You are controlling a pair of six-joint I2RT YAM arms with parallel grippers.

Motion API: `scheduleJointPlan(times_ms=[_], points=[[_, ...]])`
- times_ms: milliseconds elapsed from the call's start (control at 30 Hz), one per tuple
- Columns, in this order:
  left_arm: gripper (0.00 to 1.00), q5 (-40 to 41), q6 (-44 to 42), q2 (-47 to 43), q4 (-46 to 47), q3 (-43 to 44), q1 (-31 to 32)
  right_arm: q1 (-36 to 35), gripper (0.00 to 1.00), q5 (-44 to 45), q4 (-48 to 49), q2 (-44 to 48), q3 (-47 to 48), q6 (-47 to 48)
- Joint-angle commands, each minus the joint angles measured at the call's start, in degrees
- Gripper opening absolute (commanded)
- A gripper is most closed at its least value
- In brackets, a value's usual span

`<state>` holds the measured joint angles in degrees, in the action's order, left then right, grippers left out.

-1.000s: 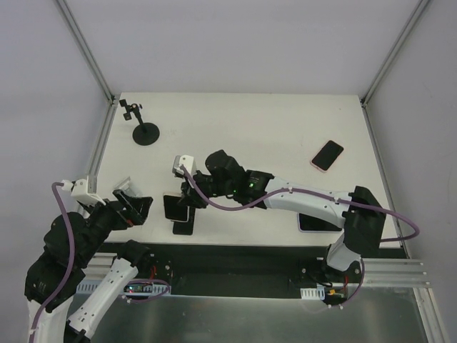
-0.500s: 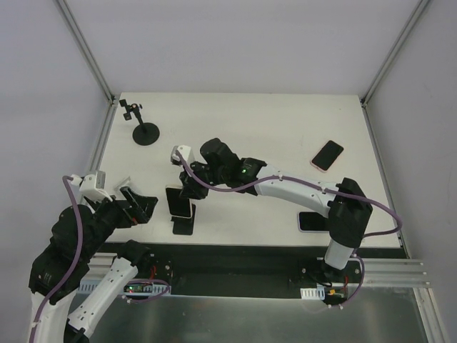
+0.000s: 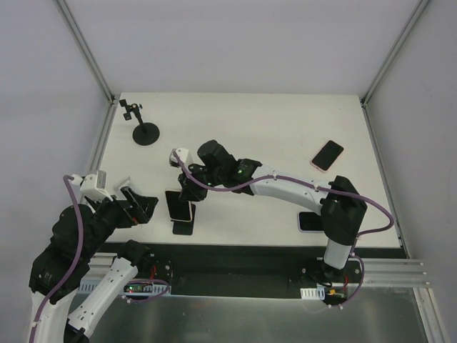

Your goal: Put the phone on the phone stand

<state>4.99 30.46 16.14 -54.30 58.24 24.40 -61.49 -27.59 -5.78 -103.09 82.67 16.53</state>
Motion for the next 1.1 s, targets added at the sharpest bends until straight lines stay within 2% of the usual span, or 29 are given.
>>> scheduleJointPlan(times_ms=[0, 400, 833, 900, 933, 1000, 1033, 1067], points=[[0.99, -0.2, -1.3, 0.8, 1.0, 0.0, 0.1, 0.1, 0.0, -3.5, 6.9, 0.3, 1.5, -0.2], [0.99, -0.4, -2.0, 0.5, 1.0, -0.4, 0.0, 2.3, 0.0, -10.8, 6.0, -0.7, 1.8, 2.9], [0.99, -1.2, -1.9, 1.0, 1.5, -0.2, 0.1, 2.7, 0.01, -11.8, 3.6, -2.2, 2.1, 3.3], [0.99, -1.2, -1.8, 1.0, 1.5, -0.2, 0.1, 2.6, 0.09, -11.0, 3.7, -2.4, 2.3, 3.1], [0.99, -1.3, -1.7, 1.0, 1.5, -0.3, 0.1, 2.6, 0.24, -10.2, 3.5, -2.4, 2.4, 2.9], [0.99, -1.5, -1.6, 1.2, 1.4, -0.2, 0.1, 2.6, 0.46, -7.1, 3.0, -2.3, 2.7, 2.1], [0.99, -1.5, -1.6, 1.1, 1.4, -0.3, 0.1, 2.6, 0.6, -5.6, 2.5, -2.0, 2.5, 1.8], [0.99, -1.7, -1.5, 1.2, 1.5, -0.3, 0.1, 2.4, 0.66, -4.1, 2.6, -1.2, 2.1, 1.0]])
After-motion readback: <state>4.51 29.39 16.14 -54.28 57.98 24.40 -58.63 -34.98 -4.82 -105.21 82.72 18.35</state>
